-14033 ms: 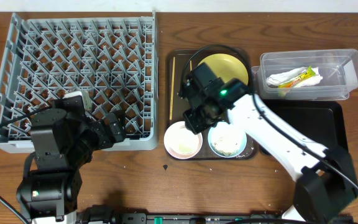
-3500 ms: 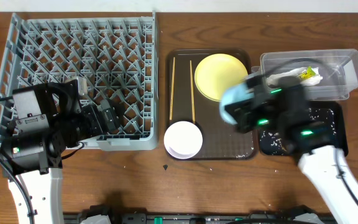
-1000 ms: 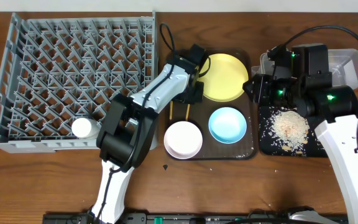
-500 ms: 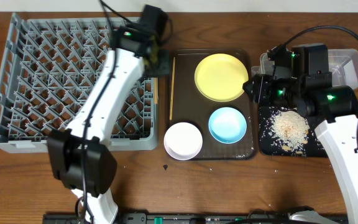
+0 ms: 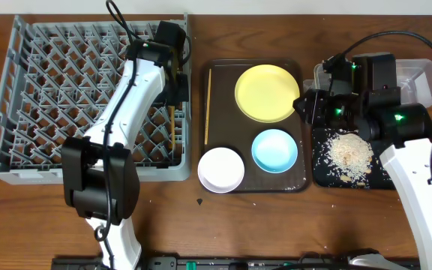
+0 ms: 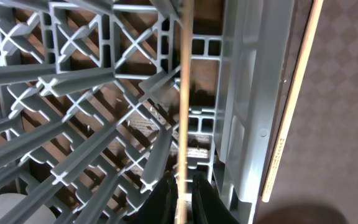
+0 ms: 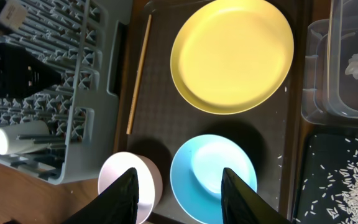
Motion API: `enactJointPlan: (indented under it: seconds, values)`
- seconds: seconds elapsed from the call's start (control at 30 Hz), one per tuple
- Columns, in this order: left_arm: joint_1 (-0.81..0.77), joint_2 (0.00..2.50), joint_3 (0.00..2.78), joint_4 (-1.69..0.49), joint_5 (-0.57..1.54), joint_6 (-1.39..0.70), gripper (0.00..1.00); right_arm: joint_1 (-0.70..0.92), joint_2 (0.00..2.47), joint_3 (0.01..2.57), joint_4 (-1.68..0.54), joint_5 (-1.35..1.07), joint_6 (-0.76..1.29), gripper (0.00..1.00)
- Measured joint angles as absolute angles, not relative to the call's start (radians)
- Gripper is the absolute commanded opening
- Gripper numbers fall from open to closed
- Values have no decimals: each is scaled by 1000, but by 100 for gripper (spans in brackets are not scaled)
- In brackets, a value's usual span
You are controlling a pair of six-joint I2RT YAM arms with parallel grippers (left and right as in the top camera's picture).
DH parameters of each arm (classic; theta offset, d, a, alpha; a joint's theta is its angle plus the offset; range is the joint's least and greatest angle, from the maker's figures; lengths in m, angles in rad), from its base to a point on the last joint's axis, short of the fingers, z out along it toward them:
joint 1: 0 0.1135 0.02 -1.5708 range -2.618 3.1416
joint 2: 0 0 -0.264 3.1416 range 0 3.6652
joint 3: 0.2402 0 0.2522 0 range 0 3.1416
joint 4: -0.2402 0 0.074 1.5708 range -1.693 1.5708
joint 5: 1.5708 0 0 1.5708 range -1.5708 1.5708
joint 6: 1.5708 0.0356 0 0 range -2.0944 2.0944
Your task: Sort waste into correct bins and load items into the dishwasher
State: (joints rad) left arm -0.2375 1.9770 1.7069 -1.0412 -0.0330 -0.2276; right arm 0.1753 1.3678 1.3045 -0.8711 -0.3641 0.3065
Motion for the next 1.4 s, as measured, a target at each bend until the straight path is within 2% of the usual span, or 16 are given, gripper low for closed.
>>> enactJointPlan:
  seconds: [0.17,0.23,0.3,0.4,0.67,0.93,1.1,1.4]
  values:
    - [-240,1973,1707,-1040,7,-228,17,175,1368,1304,-871,-364,307,41]
    - [-248,1963,1708,-1027,42,-227,27,175,1368,1304,-871,-364,307,41]
    - [-275,1947,1711,-995,78,-224,43,175,1368,1304,-872,-364,307,41]
    - [-342,1935,1716,-936,103,-218,50,175,1368,1304,-872,-364,307,41]
    - [-509,2014,1717,-836,-34,-193,50,175,1368,1304,-874,-364,307,41]
    - [-488,2219,1717,-778,-161,-183,50,175,1368,1304,-874,-364,307,41]
    - [-485,2252,1717,-751,-177,-183,49,175,1368,1304,-875,-364,307,41]
    - [-484,2263,1729,-743,-111,-188,39,175,1368,1305,-879,-364,307,41]
